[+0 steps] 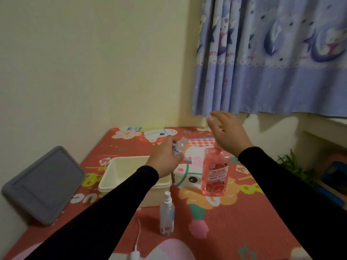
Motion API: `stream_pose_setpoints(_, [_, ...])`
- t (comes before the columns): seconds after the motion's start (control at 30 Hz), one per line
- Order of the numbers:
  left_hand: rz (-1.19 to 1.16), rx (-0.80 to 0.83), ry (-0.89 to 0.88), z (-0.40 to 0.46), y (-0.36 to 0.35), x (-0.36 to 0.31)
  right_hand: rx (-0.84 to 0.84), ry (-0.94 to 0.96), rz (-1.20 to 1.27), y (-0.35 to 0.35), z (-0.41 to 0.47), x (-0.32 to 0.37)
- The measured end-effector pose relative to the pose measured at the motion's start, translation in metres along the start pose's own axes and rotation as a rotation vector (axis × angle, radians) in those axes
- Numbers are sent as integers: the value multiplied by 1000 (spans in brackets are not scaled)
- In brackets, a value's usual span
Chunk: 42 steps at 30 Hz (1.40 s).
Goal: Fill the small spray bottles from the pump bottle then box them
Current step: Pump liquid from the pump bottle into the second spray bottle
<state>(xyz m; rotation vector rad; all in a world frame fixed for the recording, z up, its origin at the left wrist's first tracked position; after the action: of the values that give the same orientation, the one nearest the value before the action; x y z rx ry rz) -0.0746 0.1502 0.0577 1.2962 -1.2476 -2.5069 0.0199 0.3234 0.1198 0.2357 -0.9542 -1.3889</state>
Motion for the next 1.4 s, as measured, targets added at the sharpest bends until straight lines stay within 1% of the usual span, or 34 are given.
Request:
stream_pose_setpoints(0.13, [19,23,-33,27,-17,-8,22,-106,40,0,37,-27])
stream_pose_setpoints(0.27, [46,51,-60,46,-31,-18,53,-232,74,-5,57,-41])
stream_pose_setpoints(0.37, [52,76,-84,58,-40,-23,125,-329,96,-11,64,-52])
stream_pose_setpoints(0.5, [53,97,-102,71,-48,-26,197,-392,115,-19,71,-61])
stream_pose_setpoints(0.63, [35,93,-133,78,-51,-29,335,-464,88,-33,72,-69])
stream_pose_setpoints(0.77, [113,103,-183,81,-53,-33,419,-493,105,-44,73,-74])
stream_pose_setpoints(0.9, [148,110,-214,80,-58,-36,454,-484,9,-51,72,-78])
stream_pose_setpoints(0.97, [160,108,-211,81,-61,-34,449,-486,4,-56,71,-82])
stream_pose_setpoints(1.07, [179,143,-189,79,-68,-30,485,-468,11,-66,66,-85])
stream_pose_setpoints(1.23, [185,160,-184,75,-69,-30,478,-506,67,-70,63,-87])
stream_pose_setpoints(1.33, [181,161,-180,76,-63,-34,469,-482,56,-63,67,-86])
stream_pose_setpoints(1.4, [167,142,-184,76,-58,-37,436,-499,33,-55,72,-84])
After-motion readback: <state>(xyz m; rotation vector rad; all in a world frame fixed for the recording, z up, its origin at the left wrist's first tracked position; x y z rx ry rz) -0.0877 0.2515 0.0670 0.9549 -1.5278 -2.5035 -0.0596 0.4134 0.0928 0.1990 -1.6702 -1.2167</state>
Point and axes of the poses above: each hand's wrist, its own z-axis towards the middle knuckle, its own y-axis out of the back of the hand, x = y × z, the point moved 5 cm from there along z, towards the middle knuckle, and after that the axes turned 2 degrees about z, right-handed, at the moved point
